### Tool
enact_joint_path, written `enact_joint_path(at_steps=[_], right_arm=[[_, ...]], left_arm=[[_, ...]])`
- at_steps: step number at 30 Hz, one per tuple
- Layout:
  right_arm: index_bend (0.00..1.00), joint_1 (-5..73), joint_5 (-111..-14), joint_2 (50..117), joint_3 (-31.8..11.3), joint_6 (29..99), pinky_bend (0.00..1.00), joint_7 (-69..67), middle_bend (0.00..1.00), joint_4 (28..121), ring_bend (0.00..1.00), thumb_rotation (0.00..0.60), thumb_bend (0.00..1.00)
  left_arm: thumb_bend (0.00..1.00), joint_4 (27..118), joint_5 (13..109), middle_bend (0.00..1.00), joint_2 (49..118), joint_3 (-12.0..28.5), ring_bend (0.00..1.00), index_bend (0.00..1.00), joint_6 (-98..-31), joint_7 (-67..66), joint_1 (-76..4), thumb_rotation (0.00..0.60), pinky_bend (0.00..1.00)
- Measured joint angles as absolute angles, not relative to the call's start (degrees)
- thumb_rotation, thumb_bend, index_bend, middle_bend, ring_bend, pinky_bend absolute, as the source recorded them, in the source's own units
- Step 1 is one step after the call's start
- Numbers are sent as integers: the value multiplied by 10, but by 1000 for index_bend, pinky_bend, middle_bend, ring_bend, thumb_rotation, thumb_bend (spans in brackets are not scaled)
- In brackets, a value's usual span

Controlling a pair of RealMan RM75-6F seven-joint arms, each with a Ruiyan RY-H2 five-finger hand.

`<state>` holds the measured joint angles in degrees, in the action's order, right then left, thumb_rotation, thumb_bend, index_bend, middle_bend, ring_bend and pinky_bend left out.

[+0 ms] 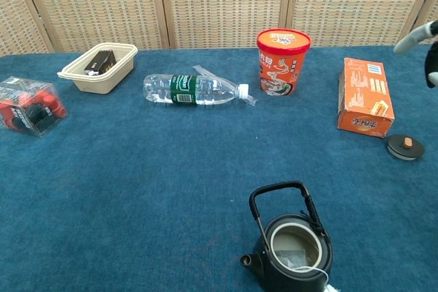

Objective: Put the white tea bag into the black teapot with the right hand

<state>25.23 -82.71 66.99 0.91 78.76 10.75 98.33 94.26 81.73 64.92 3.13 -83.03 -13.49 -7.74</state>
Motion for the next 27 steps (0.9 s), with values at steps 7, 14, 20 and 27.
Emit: enact_joint_path(at_steps=[7,14,20,27], right_arm=[[96,204,-777,686,-11,834,510,150,238,993,277,352,652],[96,169,-763,698,-12,858,456,168,215,984,234,353,648],[96,138,-773,723,-12,890,432,169,205,958,219,351,647],[96,127,-780,727,-18,889,431,165,201,953,218,352,644]], left_arm=[[369,939,822,0,655,29,0,0,-836,-131,-73,600,0],[369,937,836,0,662,20,0,0,-843,-123,-67,600,0],[369,938,851,0,665,11,0,0,-850,-115,-61,600,0],[369,940,858,0,664,9,0,0,-852,-112,-59,600,0]])
